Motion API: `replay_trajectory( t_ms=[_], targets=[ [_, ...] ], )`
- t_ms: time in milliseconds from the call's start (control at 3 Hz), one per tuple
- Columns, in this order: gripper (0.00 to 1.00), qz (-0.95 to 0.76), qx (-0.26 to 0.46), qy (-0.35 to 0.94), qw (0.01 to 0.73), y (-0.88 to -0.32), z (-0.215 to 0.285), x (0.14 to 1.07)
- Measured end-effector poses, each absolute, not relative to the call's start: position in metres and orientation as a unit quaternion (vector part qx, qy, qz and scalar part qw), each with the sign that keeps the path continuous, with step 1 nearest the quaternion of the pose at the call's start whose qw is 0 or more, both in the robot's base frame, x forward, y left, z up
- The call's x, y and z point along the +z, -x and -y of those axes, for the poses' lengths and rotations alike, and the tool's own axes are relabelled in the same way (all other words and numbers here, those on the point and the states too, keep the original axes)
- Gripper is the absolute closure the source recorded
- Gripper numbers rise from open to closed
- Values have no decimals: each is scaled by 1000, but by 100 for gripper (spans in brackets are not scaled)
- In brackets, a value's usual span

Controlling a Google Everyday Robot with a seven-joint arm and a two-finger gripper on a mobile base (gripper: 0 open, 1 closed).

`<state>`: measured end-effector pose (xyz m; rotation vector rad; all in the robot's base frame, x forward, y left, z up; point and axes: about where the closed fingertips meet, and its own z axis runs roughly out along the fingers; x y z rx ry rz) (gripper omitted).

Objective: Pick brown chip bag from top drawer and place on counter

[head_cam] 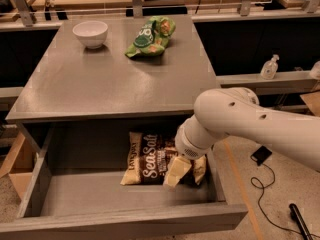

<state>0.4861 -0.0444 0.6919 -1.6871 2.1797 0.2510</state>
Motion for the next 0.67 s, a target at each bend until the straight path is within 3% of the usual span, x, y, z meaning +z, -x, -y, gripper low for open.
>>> replay_trajectory(
  t_ms=[333, 667],
  targets=[
    [17, -777, 90, 593, 189, -494, 34, 675],
    [41, -781, 99, 588, 186, -496, 29, 656]
  ],
)
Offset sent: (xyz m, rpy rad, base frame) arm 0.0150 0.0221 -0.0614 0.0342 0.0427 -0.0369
